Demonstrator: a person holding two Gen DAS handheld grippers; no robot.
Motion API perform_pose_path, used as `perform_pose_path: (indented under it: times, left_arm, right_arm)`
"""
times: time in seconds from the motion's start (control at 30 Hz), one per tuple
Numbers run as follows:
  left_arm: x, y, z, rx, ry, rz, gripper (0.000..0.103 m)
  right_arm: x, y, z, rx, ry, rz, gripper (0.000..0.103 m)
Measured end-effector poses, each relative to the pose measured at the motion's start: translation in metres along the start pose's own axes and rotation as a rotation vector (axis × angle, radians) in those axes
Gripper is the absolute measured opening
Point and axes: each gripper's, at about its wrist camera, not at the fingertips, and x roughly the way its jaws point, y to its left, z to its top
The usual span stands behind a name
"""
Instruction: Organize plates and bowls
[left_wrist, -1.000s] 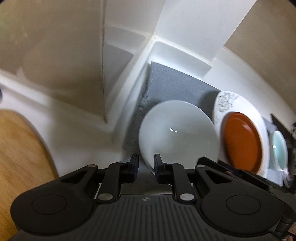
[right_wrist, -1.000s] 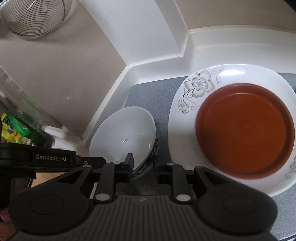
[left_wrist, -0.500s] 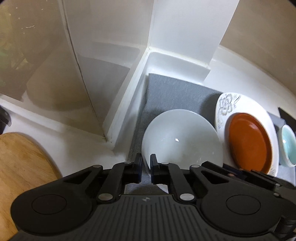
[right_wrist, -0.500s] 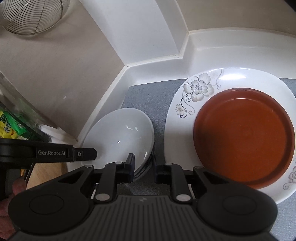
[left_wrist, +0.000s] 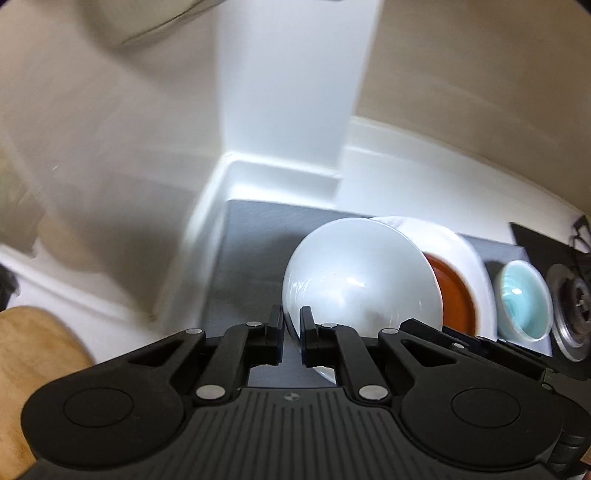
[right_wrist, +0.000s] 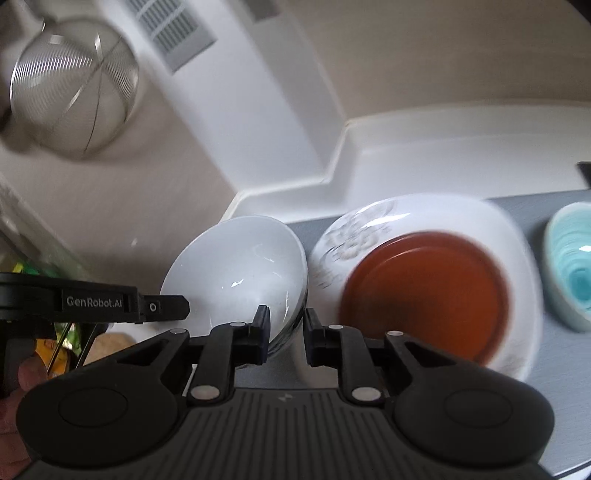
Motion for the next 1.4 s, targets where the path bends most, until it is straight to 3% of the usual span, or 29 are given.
perform_pose_path:
  times: [0.27, 0.67, 1.03, 1.4]
  left_arm:
    - [-0.010, -0.078, 0.022, 0.083, -0.026, -0.056, 0.009]
    - [0.024, -0.198, 0.019, 0.189, 0.062, -0.147, 0.010]
    - [0.064, -0.229, 0.012, 0.190, 0.131, -0.186, 0.012]
    - [0.096, -0.244, 0.017, 0.241, 0.181, -0.161, 0.011]
  right_arm:
    - [-0.061, -0.052, 0.021, 0.063, -0.119, -0.062, 0.020]
    - [-0.121, -0.157, 0.015, 0.224, -0.210, -0.194, 0.020]
    - [-0.122, -0.193, 0.012, 0.276, -0.220, -0.249, 0.019]
    - [-0.104, -0.214, 0.003, 0.325, -0.192, -0.265, 0.020]
